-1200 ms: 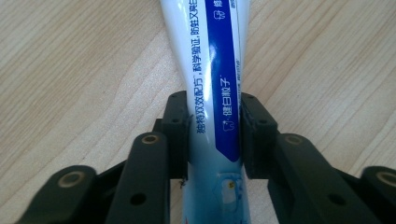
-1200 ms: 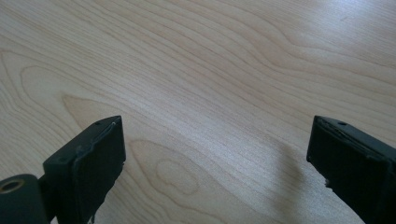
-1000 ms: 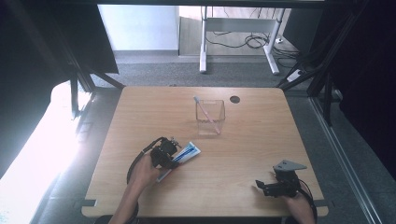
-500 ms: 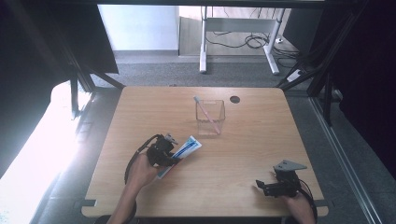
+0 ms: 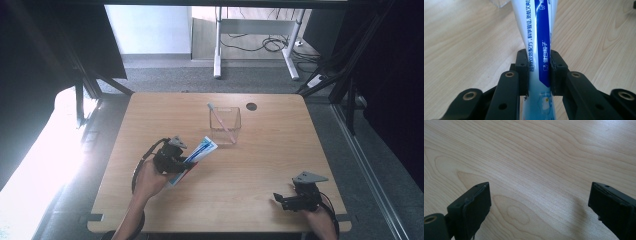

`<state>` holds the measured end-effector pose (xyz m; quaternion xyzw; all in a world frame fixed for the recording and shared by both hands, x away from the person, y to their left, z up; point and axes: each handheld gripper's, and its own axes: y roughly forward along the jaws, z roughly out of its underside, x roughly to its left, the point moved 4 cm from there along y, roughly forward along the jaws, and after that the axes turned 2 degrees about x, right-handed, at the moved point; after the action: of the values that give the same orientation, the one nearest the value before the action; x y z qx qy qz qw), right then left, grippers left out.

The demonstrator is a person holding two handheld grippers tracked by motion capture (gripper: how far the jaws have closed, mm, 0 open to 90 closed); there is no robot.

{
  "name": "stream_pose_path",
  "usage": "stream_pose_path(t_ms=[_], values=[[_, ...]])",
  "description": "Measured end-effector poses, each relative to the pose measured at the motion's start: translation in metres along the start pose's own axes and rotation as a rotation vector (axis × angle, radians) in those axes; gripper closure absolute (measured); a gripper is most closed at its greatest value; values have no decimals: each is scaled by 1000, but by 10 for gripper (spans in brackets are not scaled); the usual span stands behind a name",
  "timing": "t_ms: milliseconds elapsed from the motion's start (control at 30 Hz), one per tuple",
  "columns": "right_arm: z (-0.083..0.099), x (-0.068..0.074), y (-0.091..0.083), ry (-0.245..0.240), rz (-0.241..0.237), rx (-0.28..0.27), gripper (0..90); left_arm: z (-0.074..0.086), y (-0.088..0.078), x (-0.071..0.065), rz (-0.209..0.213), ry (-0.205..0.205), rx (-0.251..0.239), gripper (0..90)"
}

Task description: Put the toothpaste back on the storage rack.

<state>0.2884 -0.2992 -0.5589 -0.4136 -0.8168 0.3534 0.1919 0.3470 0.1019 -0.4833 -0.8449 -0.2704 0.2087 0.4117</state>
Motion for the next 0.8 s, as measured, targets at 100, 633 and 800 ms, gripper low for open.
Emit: stream_pose_path(t_ms=[100,633,800], values=[[0,0,0,1,-5,-1,44,-4,-3,0,1,3,-19,734],[-1,0,-1,-5,0,-14,44,-27,-26,2,-3,14,-109,734],[-1,1,0,-12,-2,-7,44,-36,-29,3,-12,22,-134,734]])
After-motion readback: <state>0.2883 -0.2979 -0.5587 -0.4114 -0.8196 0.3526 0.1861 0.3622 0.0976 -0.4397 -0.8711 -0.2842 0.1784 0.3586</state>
